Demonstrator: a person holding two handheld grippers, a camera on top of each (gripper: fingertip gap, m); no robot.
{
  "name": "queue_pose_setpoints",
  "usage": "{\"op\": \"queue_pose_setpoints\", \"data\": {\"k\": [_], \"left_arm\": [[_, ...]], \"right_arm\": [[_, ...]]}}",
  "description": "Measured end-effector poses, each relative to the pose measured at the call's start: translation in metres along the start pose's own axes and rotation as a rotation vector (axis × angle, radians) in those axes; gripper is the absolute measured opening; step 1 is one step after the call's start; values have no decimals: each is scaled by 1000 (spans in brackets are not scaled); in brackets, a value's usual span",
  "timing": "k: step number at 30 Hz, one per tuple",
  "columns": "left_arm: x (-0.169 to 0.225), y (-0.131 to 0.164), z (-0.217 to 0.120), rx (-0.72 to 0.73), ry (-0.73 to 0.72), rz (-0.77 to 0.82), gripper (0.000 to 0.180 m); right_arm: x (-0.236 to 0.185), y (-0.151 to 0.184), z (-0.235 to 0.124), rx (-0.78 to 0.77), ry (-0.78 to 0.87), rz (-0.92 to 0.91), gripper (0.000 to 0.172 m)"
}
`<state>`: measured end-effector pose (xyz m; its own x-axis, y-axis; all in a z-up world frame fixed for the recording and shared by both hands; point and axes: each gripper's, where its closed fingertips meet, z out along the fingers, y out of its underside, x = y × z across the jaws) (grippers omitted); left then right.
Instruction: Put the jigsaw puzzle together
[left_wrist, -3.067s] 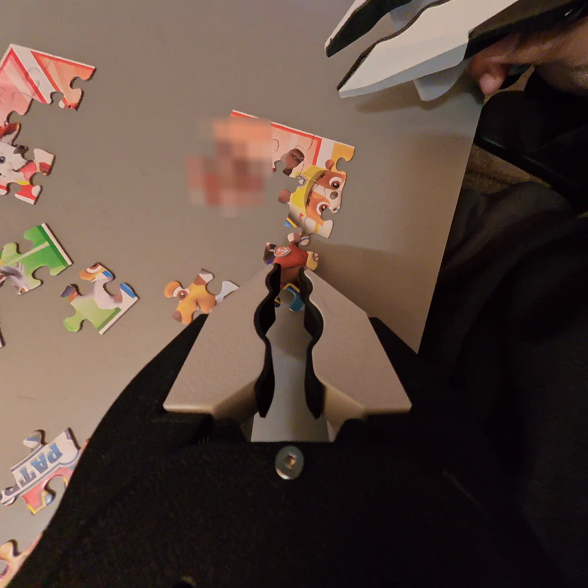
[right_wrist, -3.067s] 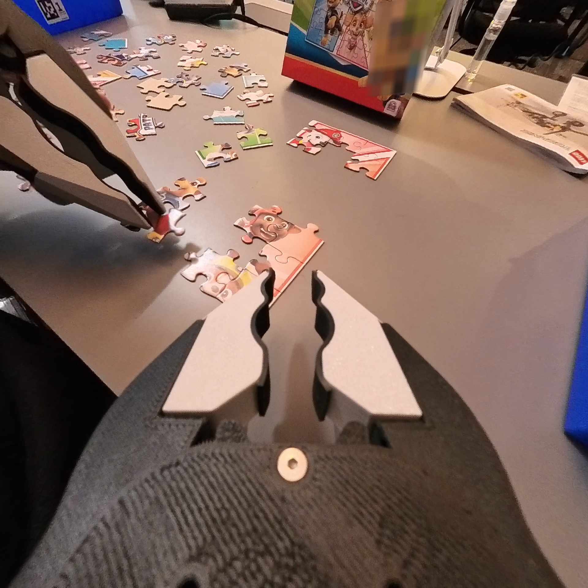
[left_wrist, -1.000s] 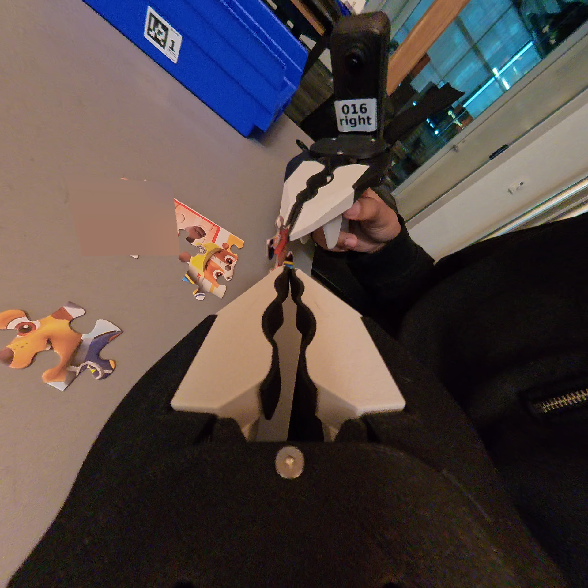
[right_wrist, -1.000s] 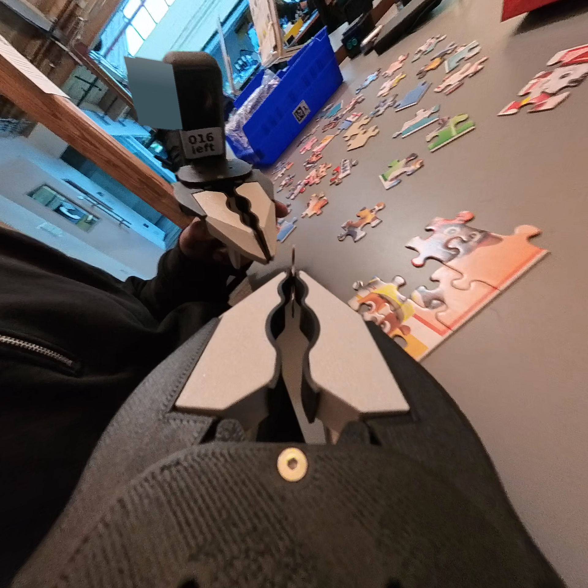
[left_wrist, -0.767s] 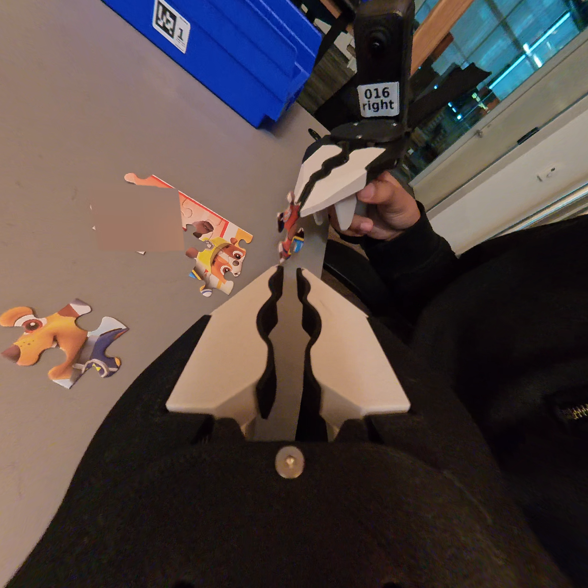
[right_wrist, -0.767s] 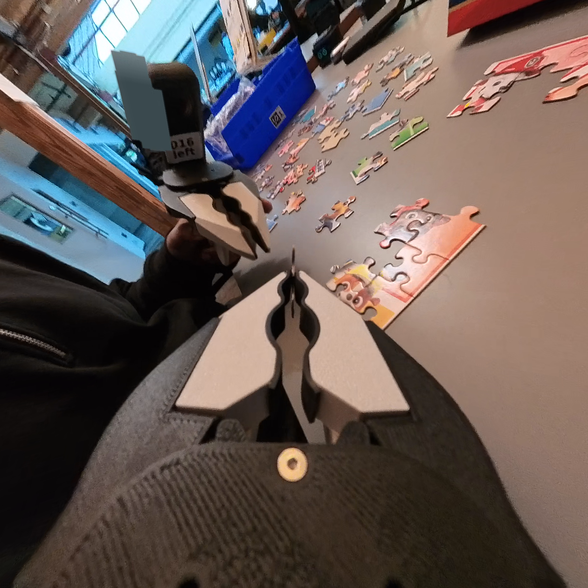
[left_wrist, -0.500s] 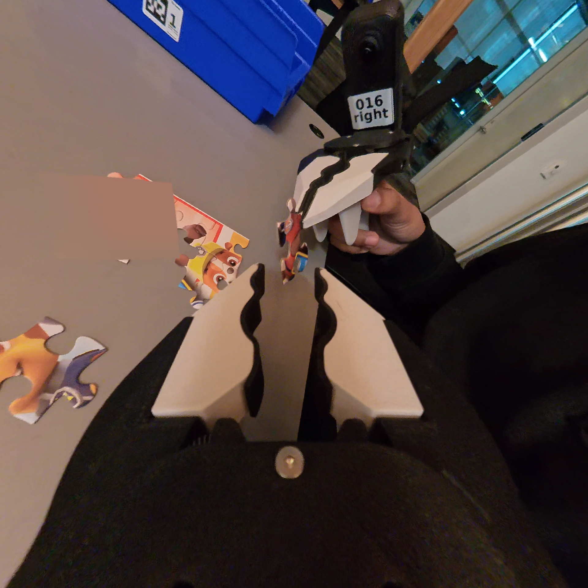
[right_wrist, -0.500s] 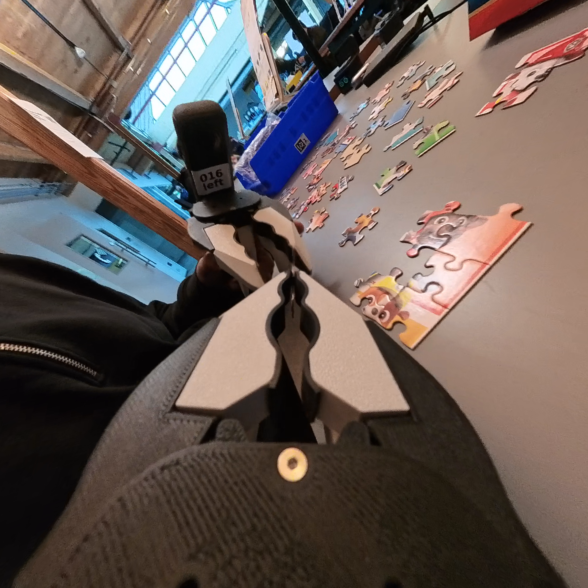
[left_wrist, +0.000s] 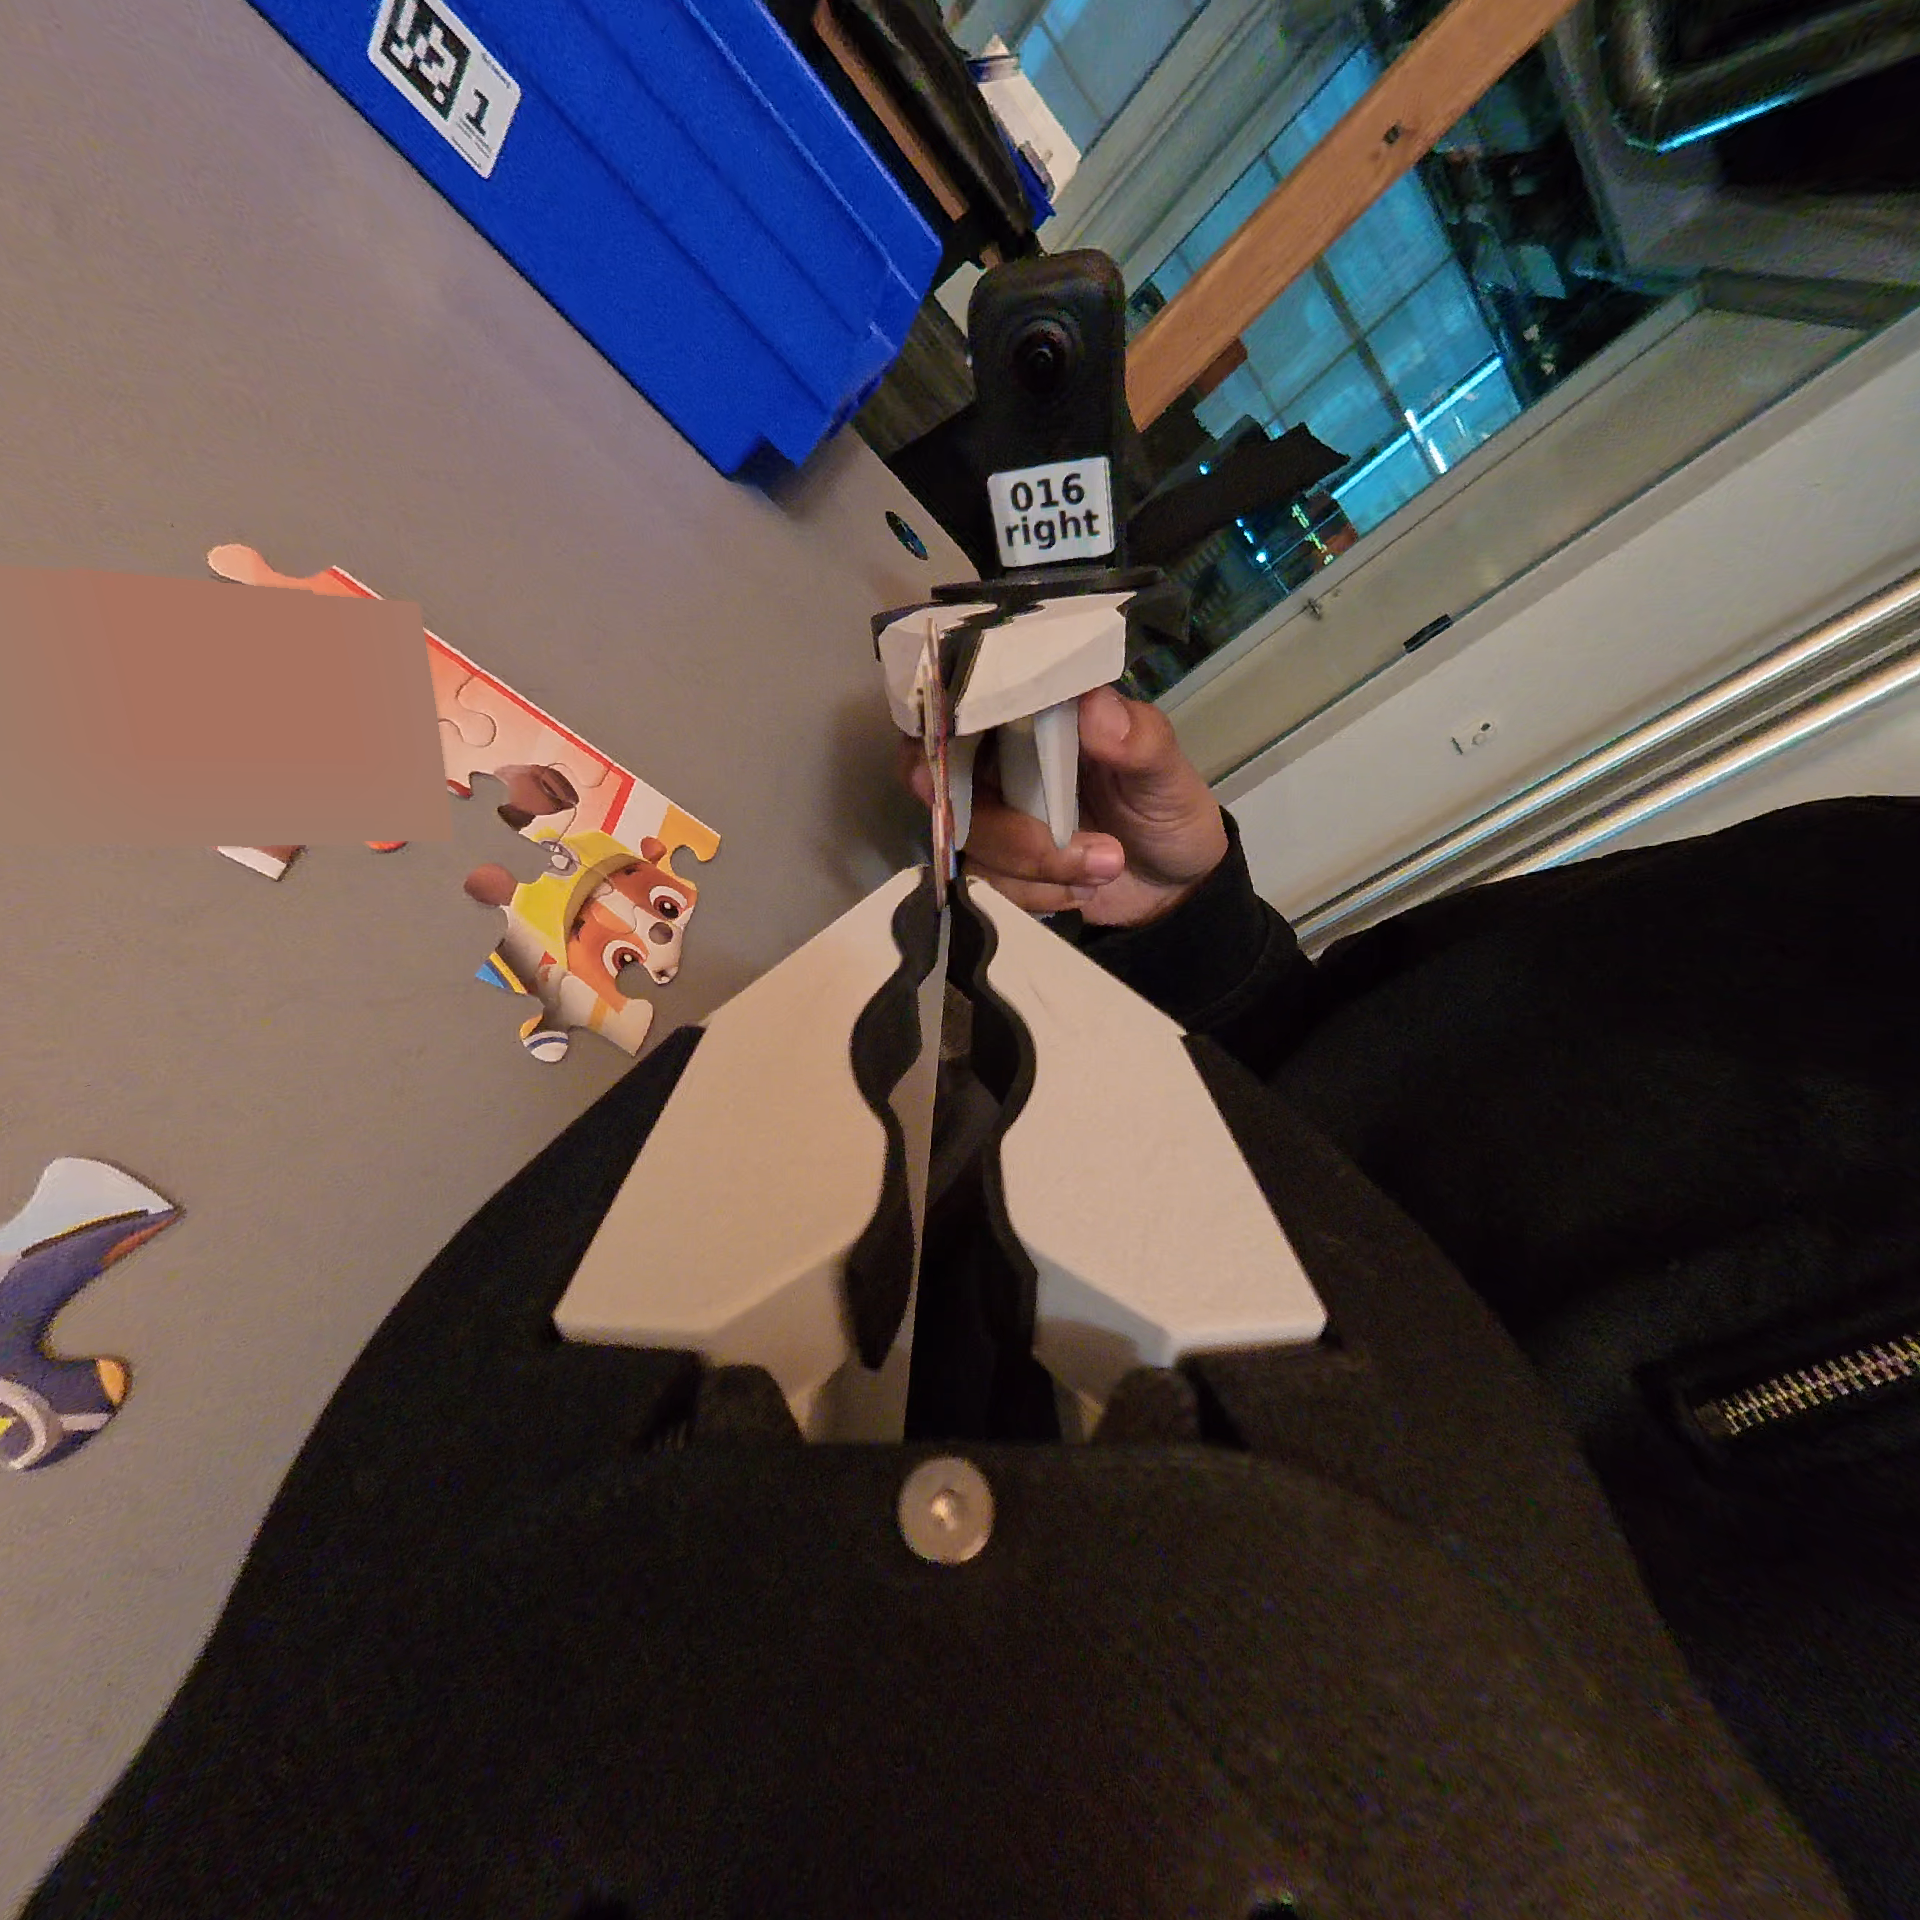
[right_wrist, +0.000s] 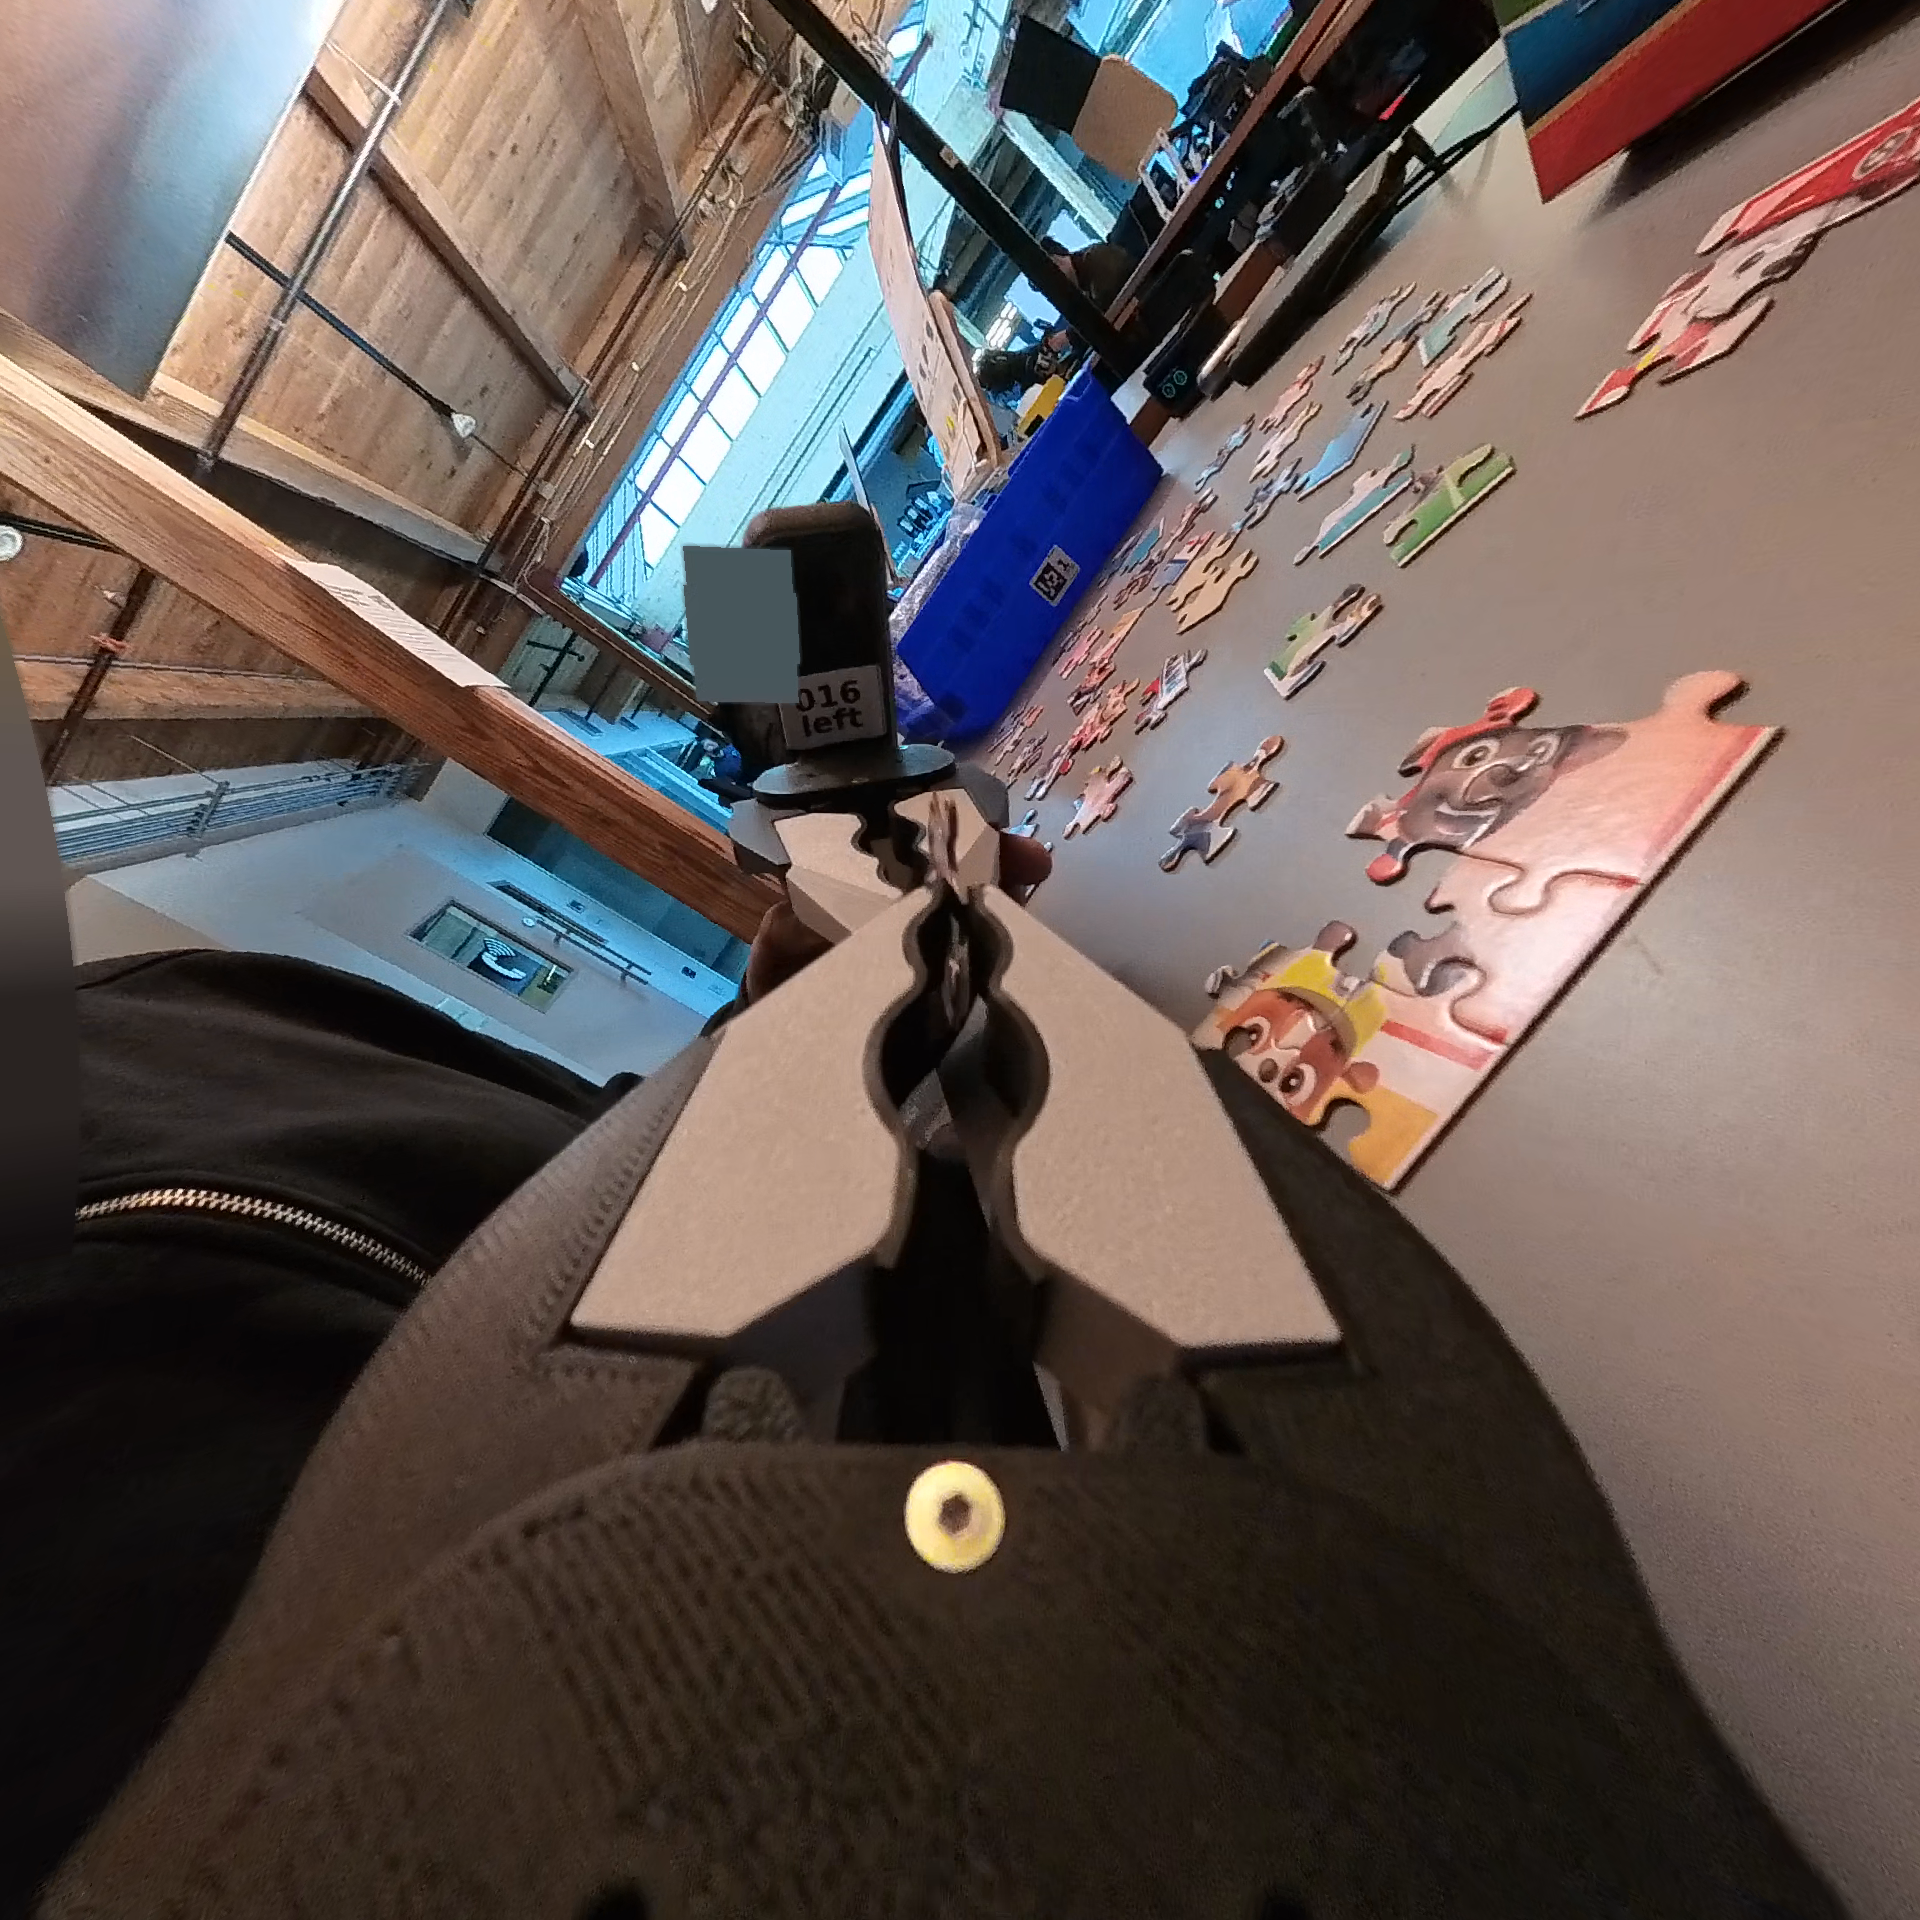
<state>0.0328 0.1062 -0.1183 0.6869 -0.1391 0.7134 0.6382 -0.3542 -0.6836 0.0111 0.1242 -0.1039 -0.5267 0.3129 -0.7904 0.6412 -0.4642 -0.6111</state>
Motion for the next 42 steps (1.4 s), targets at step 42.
{"op": "queue_pose_setpoints", "data": {"k": [42], "left_arm": [[-87, -11, -9, -244, -178, -274, 0]], "right_arm": [[48, -7, -29, -108, 282, -148, 13]]}}
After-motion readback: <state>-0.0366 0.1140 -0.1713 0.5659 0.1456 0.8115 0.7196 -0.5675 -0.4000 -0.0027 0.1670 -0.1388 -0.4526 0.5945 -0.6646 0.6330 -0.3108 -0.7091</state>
